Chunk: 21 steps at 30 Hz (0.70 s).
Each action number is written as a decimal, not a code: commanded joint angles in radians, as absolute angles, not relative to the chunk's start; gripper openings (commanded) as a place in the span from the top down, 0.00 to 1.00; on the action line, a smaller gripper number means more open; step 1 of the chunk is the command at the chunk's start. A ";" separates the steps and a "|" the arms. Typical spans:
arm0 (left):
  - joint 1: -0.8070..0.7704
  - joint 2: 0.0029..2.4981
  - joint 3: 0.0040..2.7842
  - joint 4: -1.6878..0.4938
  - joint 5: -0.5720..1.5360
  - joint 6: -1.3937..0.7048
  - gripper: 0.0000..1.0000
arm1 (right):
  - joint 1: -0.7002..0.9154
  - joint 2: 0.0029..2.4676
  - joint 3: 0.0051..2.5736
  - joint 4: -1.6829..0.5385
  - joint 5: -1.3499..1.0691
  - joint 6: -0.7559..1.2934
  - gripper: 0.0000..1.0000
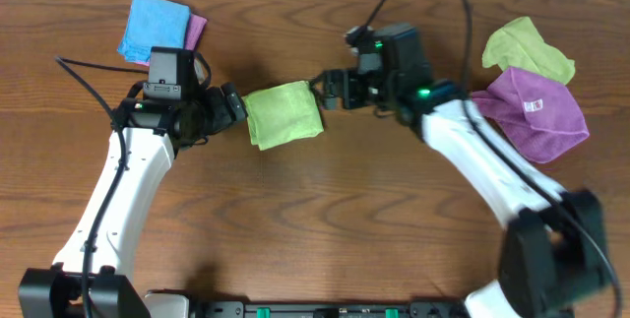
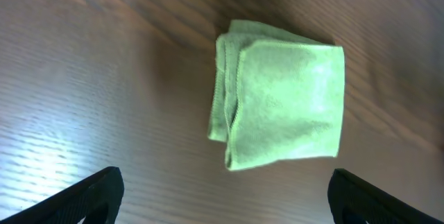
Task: Fold the cloth
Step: 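Release the folded green square and lift the right gripper away, then grasp the folded green square with the left gripper and lift it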
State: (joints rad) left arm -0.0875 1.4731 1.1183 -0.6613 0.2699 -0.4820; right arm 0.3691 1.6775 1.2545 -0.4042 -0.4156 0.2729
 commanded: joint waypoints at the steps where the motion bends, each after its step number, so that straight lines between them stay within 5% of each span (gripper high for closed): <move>1: -0.084 1.476 1.136 -0.669 0.321 -0.508 0.05 | 0.318 1.578 1.263 -0.525 -0.365 0.091 0.01; 8: -0.084 1.546 1.085 -0.627 0.418 -0.554 0.05 | 0.186 1.400 1.203 -0.741 -0.363 0.001 0.01; 21: -0.086 1.672 0.987 -0.489 0.562 -0.611 0.05 | 0.101 0.875 0.738 -0.715 -0.362 0.138 0.01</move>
